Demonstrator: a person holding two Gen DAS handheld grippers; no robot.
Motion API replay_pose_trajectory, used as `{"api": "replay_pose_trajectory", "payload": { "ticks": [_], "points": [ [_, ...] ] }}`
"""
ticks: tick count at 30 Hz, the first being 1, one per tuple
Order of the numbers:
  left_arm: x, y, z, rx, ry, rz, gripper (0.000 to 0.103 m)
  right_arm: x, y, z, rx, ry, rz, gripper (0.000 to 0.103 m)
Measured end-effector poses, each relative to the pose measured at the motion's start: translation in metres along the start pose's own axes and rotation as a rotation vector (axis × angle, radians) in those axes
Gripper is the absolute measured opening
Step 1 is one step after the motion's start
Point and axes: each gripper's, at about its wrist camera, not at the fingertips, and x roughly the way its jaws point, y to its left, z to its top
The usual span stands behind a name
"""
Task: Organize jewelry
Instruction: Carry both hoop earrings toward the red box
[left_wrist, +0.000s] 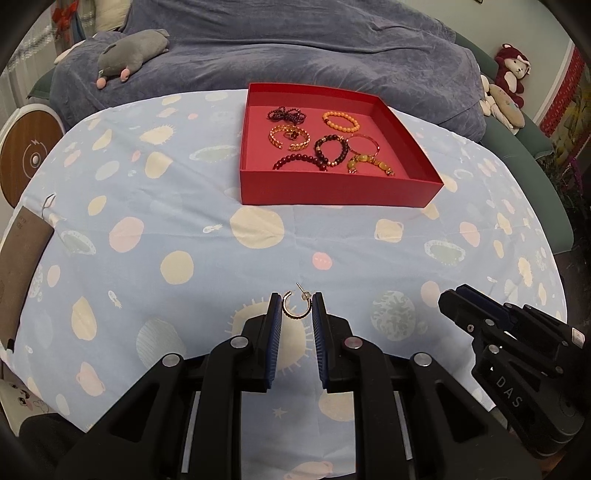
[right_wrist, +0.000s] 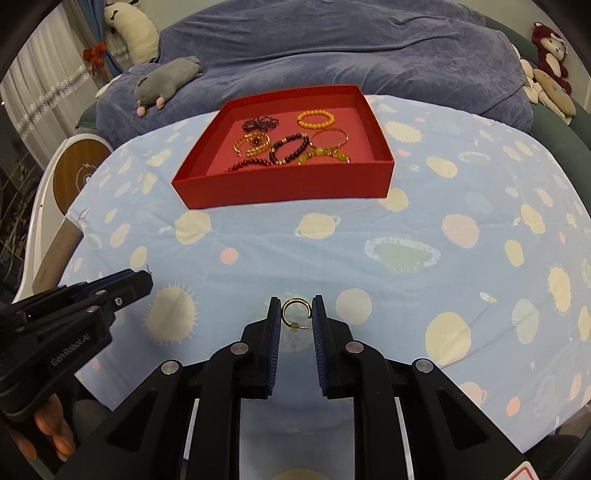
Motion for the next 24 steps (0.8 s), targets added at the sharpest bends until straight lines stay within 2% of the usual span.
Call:
{"api": "replay_pose_trajectory", "payload": {
  "ticks": [11, 17, 24],
  "points": [
    [-0.010, -0.019, 0.033, 0.029, -0.062, -0.022, 0.017, -0.015, 0.000, 0.033, -0.007, -0.066, 0.025, 0.016],
    [0.002, -0.028, 0.065, 0.044, -0.085, -0.034, 0.017, -0.005, -0.004, 0.069, -0.009, -0.097, 0.028, 0.016],
    [0.029, -0.031, 0.113, 0.053, -0.105, -0.030, 0.017, 0.024, -0.012, 0.119, -0.020, -0.118, 0.012, 0.016]
  ]
}}
